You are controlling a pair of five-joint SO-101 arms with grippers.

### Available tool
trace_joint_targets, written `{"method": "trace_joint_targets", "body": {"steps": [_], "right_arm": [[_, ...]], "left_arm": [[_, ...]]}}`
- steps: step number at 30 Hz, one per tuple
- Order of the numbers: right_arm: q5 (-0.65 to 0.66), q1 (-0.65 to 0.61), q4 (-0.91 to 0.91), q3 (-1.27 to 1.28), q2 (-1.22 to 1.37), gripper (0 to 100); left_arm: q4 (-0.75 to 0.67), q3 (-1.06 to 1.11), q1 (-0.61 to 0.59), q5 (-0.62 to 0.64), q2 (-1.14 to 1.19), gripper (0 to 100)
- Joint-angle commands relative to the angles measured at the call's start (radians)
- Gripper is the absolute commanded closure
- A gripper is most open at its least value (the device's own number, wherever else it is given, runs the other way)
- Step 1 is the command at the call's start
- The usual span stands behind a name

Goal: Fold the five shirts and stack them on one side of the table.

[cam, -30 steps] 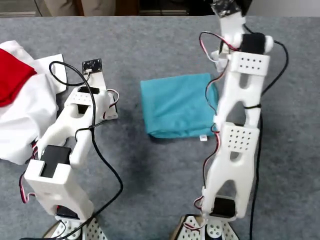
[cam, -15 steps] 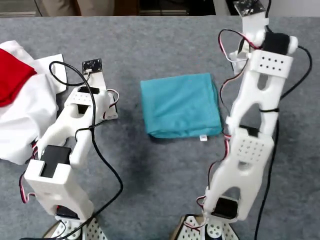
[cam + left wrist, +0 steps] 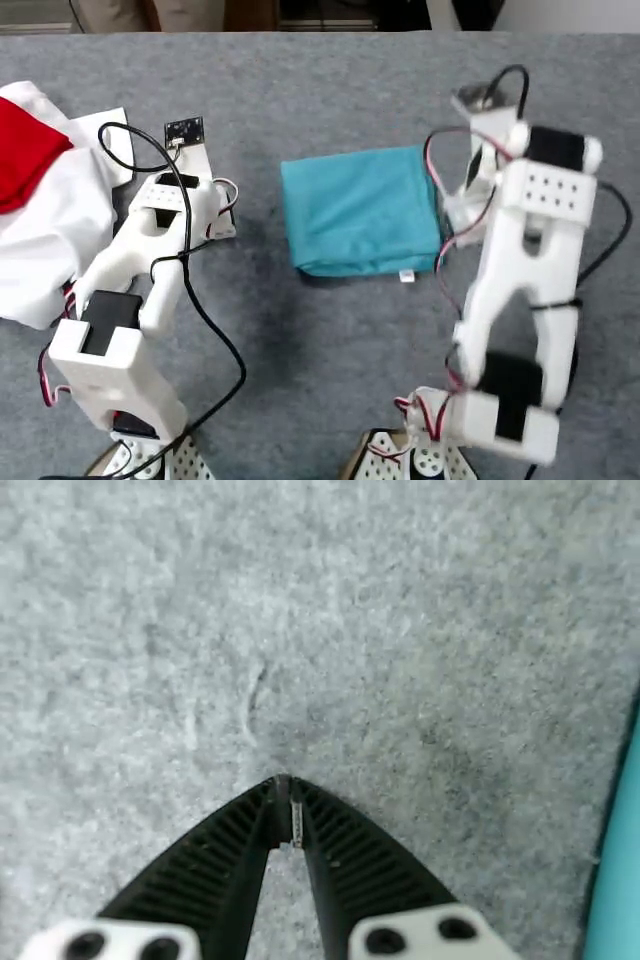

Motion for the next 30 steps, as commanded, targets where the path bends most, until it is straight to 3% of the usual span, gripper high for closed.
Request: {"method": "trace_joint_targets", "body": {"steps": [1,9,12,16,18,30], "right_arm": [[-0.086,-0.036,-0.005,0.179,-0.124,99.0],[-0.675,-0.173,-0.259,0.303,-0.130,98.8],[-0.821,-0.193,-0.371,0.328,-0.130,90.3],[-0.962,-0.211,-0.462,0.374,-0.130,68.7],[-1.010,-0.220,-0.505,0.398,-0.127,63.3],[-1.243,-0.232,-0.756,0.421,0.091,65.6]], "left_arm": [[-0.023,-0.006,-0.003,-0.008,-0.047,98],[-0.023,-0.006,-0.005,-0.008,-0.047,98],[-0.023,-0.006,-0.005,-0.008,-0.047,98],[-0.023,-0.006,-0.006,-0.008,-0.047,98],[-0.023,-0.006,-0.006,-0.008,-0.047,98],[-0.023,-0.006,-0.005,-0.008,-0.047,98]]}}
